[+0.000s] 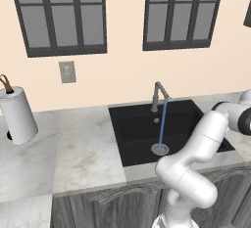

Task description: Rinse each bowl for a few seconds and place them down in the sink or on the counter.

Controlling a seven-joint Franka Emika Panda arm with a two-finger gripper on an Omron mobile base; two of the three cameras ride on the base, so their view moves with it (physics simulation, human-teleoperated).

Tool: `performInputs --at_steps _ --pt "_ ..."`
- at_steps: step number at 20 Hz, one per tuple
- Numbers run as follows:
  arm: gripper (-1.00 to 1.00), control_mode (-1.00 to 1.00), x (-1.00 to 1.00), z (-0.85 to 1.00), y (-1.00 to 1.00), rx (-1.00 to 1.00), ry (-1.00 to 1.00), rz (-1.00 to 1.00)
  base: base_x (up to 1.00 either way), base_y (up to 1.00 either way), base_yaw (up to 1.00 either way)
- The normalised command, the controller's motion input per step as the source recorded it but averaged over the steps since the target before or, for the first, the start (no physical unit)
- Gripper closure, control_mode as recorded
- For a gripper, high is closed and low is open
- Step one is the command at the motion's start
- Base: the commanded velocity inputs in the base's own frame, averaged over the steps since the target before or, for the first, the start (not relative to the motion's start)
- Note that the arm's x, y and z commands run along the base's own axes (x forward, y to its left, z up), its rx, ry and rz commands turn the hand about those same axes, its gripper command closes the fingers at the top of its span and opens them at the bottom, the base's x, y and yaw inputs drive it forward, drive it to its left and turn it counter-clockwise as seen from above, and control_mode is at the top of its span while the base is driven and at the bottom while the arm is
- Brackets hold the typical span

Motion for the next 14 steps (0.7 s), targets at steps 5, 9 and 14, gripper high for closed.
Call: performInputs --at_steps 5,9,14 --pt "-1.0 -1.0 0.0 -0.32 -0.15 -0.03 0.05 -0.08 0.0 0.0 0.0" --pt "1.0 -1.0 0.14 -0.23 -0.02 -0.04 0.02 -0.04 0.0 0.0 0.0" --pt "1.0 -1.0 0.2 -0.12 -0.02 -0.02 0.0 0.0 0.0 0.0 0.0"
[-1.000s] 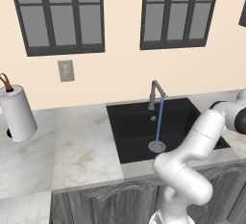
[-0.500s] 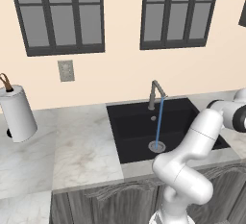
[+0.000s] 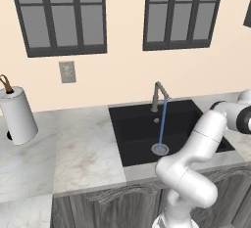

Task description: Rinse each bowl for a few seconds and place them down in the sink or on the counter.

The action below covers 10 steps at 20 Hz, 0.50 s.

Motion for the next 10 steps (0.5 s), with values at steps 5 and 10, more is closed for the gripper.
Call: performInputs --at_steps 5,10 --pt "1.0 -1.0 0.14 -0.01 -0.02 0.0 0.01 0.0 0.0 0.0 0.0" --pt "1.0 -1.0 -0.31 0.0 0.26 -0.07 -0.07 0.02 0.0 0.0 0.0"
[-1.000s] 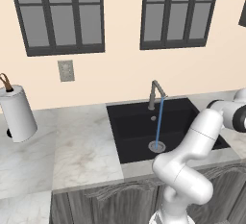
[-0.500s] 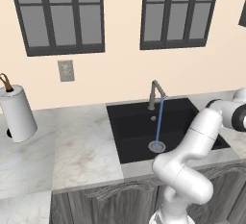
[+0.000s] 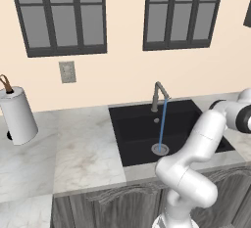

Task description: Rinse each bowl for a few seconds and place them down in the sink or on the counter.

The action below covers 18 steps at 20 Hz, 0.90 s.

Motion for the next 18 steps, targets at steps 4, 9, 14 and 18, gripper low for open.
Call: performInputs --at_steps 4,9,14,18 --pt "1.0 -1.0 -0.5 0.17 0.33 -0.16 -0.23 0.11 0.0 0.0 0.0" --pt "1.0 -1.0 -0.49 0.44 0.21 -0.12 -0.16 0.21 0.0 0.0 0.0" --pt "1.0 -1.0 -0.43 0.53 0.3 -0.17 -0.03 0.27 0.0 0.0 0.0" --pt "1.0 -1.0 -0.4 0.74 0.14 -0.17 0.01 0.28 0.0 0.0 0.0"
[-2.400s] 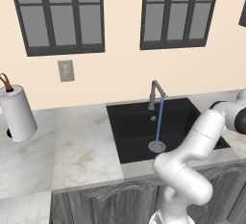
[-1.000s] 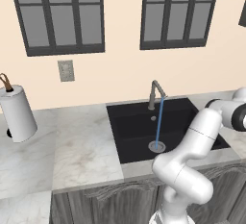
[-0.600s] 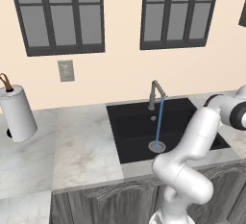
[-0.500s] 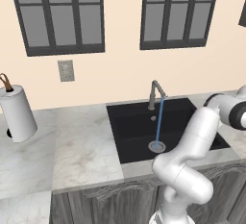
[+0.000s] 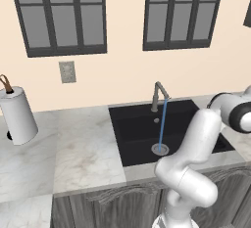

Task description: Rinse each bowl for a few seconds and place them down in the sink or on the counter.

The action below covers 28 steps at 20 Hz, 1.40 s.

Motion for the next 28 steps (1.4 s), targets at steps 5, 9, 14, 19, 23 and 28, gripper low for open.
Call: performInputs --at_steps 5,9,14,19,23,28 --pt "1.0 -1.0 -0.32 0.86 0.25 -0.19 0.11 0.25 0.0 0.0 0.0" --pt "1.0 -1.0 -0.4 0.53 0.45 -0.2 0.11 0.23 0.0 0.0 0.0" --pt "1.0 -1.0 -0.34 0.33 0.65 -0.22 0.08 0.2 0.0 0.0 0.0" --pt "1.0 -1.0 -0.12 0.09 0.75 -0.28 0.01 0.17 0.0 0.0 0.0" --pt "1.0 -1.0 0.42 0.0 0.53 -0.28 0.0 0.12 0.0 0.0 0.0" --pt "1.0 -1.0 0.68 -0.05 0.38 -0.31 0.0 0.08 0.0 0.0 0.0"
